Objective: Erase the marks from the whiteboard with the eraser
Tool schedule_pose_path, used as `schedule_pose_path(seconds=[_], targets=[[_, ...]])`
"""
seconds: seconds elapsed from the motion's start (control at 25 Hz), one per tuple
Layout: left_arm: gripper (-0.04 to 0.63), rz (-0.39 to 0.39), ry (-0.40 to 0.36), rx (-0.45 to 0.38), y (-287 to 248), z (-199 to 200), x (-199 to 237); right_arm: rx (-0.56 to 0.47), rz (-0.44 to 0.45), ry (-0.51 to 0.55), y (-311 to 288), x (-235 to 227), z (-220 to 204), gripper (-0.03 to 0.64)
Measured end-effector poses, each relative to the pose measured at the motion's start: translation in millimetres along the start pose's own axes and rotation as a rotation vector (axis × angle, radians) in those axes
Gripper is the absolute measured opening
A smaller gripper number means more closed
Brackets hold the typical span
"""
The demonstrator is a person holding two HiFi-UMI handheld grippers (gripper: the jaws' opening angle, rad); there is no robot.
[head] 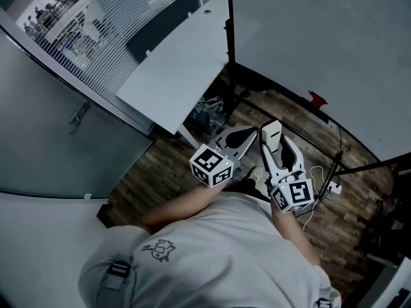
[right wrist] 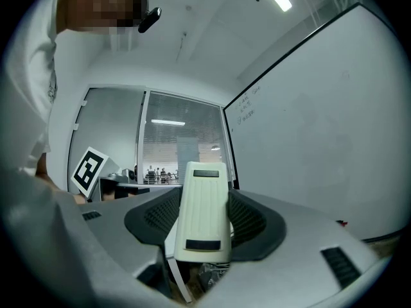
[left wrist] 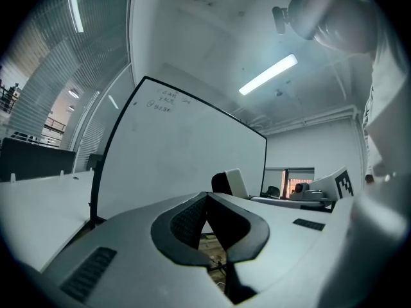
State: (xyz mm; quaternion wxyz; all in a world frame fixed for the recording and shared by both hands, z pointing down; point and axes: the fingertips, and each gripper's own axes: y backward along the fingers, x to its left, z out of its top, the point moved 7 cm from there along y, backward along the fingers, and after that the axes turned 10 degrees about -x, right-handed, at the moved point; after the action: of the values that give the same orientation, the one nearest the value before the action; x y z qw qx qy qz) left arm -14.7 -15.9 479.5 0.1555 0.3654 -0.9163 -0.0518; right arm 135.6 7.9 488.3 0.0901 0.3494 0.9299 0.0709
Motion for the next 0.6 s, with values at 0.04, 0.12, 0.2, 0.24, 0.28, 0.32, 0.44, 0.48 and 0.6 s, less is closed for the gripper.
schedule_pose_path(seconds=[0.04,0.12,0.2,0.24,0.28,0.32,0.44,0.48,0.6], targets=[[0.008,0.005,-0.002,0.0,-5.1,0.8,5.8,-0.002,0.01,-0.003,-7.6,-4.9,-0.6,0.236],[0.008,0.012,-0.008,-0.004,-16.3,4.0,16.7,-0.006,0.025,0.0,-22.4,-15.2,-0.4,0.236],[0.008,0.017,-0.018,-0.007,-30.4,6.7,26.8,-0.005,0.035,0.013,-37.3,-28.1,-0.4,0.236],[0.008,0.02,-0.021,-0.005,-38.3,7.1,32.1,-0.004,0.039,0.015,-45.0,-35.6,-0.7,0.236],[0.008,0.023,-0.023,-0.002,-46.3,7.1,37.3,-0.003,0.04,0.012,-52.3,-43.5,-1.0,0.236],[0.008,0.025,-0.023,0.001,-54.3,6.8,42.3,-0.001,0.041,0.008,-59.0,-51.6,-1.1,0.236],[0.008,0.03,-0.026,0.003,-80.9,7.1,58.7,-0.002,0.055,0.02,-79.7,-78.1,1.7,0.236],[0.008,0.032,-0.026,0.001,-90.9,7.9,64.8,-0.003,0.06,0.026,-87.0,-87.5,2.8,0.236],[0.008,0.03,-0.022,0.002,-121.2,10.0,81.8,0.0,0.076,0.04,-107.5,-115.1,4.8,0.236]])
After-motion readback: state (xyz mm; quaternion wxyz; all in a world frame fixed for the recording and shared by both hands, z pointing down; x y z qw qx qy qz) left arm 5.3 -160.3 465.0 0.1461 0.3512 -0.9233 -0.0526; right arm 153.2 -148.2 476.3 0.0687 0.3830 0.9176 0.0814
